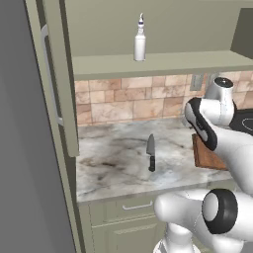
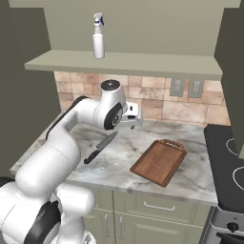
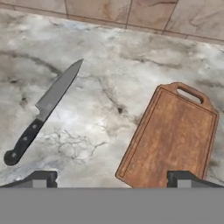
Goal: Move the cutting board and knife to the sink. Then move spray from the cabinet to the counter.
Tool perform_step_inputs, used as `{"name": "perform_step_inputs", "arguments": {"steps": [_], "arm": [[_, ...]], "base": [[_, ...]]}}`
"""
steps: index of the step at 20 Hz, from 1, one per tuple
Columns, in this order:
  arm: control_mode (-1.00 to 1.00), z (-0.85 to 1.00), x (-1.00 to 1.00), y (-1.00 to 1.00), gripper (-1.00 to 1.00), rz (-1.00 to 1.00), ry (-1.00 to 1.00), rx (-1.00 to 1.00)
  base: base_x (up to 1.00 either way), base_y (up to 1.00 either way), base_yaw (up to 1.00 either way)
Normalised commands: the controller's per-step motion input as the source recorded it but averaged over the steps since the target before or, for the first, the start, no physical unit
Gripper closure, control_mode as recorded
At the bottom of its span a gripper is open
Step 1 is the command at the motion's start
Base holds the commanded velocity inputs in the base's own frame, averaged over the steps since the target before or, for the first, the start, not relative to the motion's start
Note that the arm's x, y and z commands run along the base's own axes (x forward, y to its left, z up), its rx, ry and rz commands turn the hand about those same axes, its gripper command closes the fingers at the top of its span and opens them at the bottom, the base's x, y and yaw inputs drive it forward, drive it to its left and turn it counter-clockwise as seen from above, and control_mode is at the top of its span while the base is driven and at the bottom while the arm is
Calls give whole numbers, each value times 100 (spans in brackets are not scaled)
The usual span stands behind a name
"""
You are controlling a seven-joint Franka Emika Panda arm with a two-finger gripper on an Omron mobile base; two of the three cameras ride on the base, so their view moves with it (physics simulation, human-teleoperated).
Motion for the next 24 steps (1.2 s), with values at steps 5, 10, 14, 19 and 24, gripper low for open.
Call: {"name": "perform_step_inputs", "arguments": {"steps": [5,10,14,19,24], "arm": [[-100,-35,29,-39,-100,0,2,0],[-100,-43,15,-34,-100,0,0,0],[-100,-41,18,-20,-100,-4,0,0],[-100,-25,42,-21,-100,-3,1,0],[-100,-18,46,-29,-100,-2,2,0]], "base": [[0,0,0],[0,0,0],[0,0,0],[0,0,0],[0,0,0]]}}
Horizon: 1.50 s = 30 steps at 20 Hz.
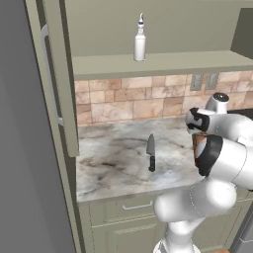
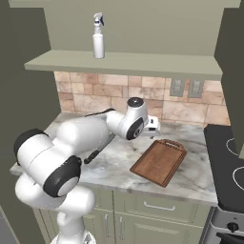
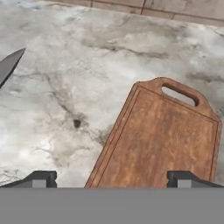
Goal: Move the cutting board and knife to the sink. Then move spray from the cabinet to the counter.
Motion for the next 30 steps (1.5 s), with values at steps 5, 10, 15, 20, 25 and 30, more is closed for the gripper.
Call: {"name": "perform_step_inputs", "arguments": {"steps": [5,10,15,20,25,30], "arm": [[-100,-16,46,-27,-100,0,5,0],[-100,-14,37,-28,-100,0,8,0],[-100,-17,28,-18,-100,0,5,0],[-100,-19,25,-14,-100,0,0,0],[-100,-17,22,-4,-100,0,0,2],[-100,-15,28,-5,-100,0,0,2]], "base": [[0,0,0],[0,0,0],[0,0,0],[0,0,0],[0,0,0],[0,0,0]]}}
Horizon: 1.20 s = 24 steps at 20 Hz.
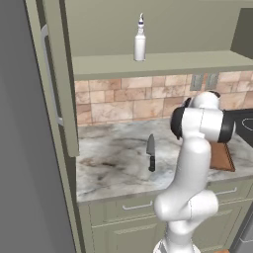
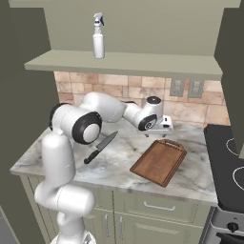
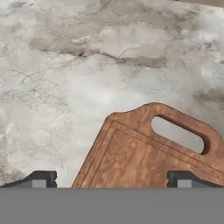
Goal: Move the cutting board and knife to the sink. Then move spray from the cabinet to the counter.
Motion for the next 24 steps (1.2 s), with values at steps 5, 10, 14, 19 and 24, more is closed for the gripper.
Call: {"name": "perform_step_inputs", "arguments": {"steps": [5,10,14,19,24], "arm": [[-100,-10,36,-3,-100,0,0,1],[-100,-13,35,-6,-100,0,0,0],[-100,-19,31,-10,-100,0,0,0],[-100,-21,20,-8,-100,0,0,0],[-100,-16,28,-9,-100,0,0,0]], "base": [[0,0,0],[0,0,0],[0,0,0],[0,0,0],[0,0,0]]}}
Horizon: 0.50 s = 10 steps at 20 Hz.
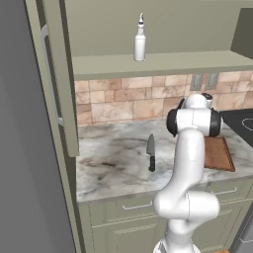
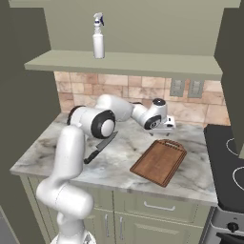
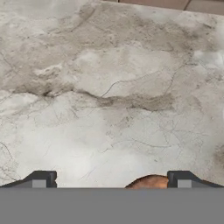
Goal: Move the cutting board and knife to the sink. Then move spray from the cabinet to the counter.
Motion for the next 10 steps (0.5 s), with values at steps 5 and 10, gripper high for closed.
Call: {"name": "perform_step_inputs", "arguments": {"steps": [5,10], "arm": [[-100,-12,31,-10,-100,0,0,0],[-100,-14,29,-11,-100,0,3,0]], "base": [[0,0,0],[0,0,0]]}}
